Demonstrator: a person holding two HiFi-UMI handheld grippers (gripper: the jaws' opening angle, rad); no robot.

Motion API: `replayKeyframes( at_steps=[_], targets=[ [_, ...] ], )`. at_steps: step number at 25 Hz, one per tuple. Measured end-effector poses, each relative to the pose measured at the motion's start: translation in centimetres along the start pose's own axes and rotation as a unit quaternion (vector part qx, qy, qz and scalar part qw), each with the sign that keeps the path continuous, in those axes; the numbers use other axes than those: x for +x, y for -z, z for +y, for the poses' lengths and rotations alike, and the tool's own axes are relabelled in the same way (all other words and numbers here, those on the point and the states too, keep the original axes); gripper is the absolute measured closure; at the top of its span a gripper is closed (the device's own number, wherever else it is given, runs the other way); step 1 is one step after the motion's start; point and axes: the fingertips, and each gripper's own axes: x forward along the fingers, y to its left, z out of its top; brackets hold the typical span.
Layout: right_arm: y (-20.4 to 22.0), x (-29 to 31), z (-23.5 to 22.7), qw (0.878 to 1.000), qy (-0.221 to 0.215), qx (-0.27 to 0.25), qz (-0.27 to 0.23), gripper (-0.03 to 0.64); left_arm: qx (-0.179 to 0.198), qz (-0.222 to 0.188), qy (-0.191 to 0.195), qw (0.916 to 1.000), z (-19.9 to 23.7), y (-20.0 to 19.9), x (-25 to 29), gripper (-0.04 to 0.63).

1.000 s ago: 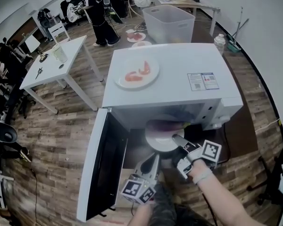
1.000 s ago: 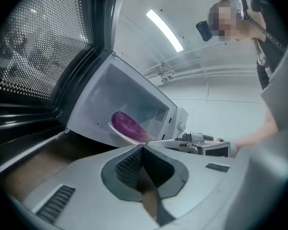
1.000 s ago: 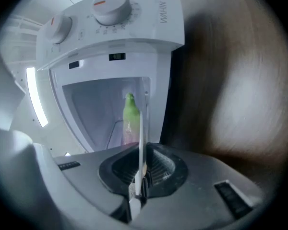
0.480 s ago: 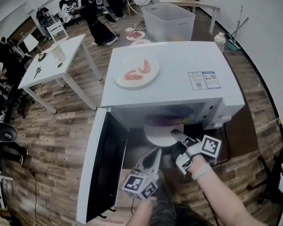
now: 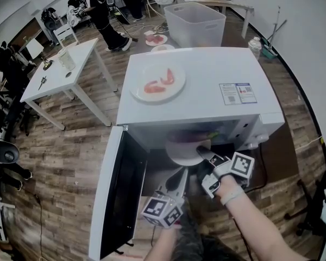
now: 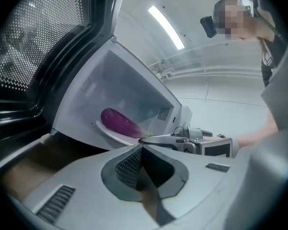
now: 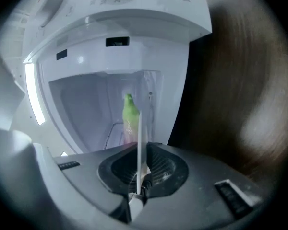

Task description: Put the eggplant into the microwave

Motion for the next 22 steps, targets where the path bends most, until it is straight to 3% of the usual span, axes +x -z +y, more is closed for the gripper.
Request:
replayKeyframes(
  at_steps=[13, 22],
  targets=[
    [-0.1, 1.2, 0.3, 1.000, -0.004, -0.011, 0.007, 0.589, -0.018, -0.006, -0.004, 0.9998, 0.8, -0.5, 0.8, 0.595],
    [0.1, 1.6, 1.7, 0.997, -0.024, -0.060, 0.029, 0.509, -0.028, -0.011, -0.010, 0.9995, 1.4, -0.8, 1.2, 0.595]
  ],
)
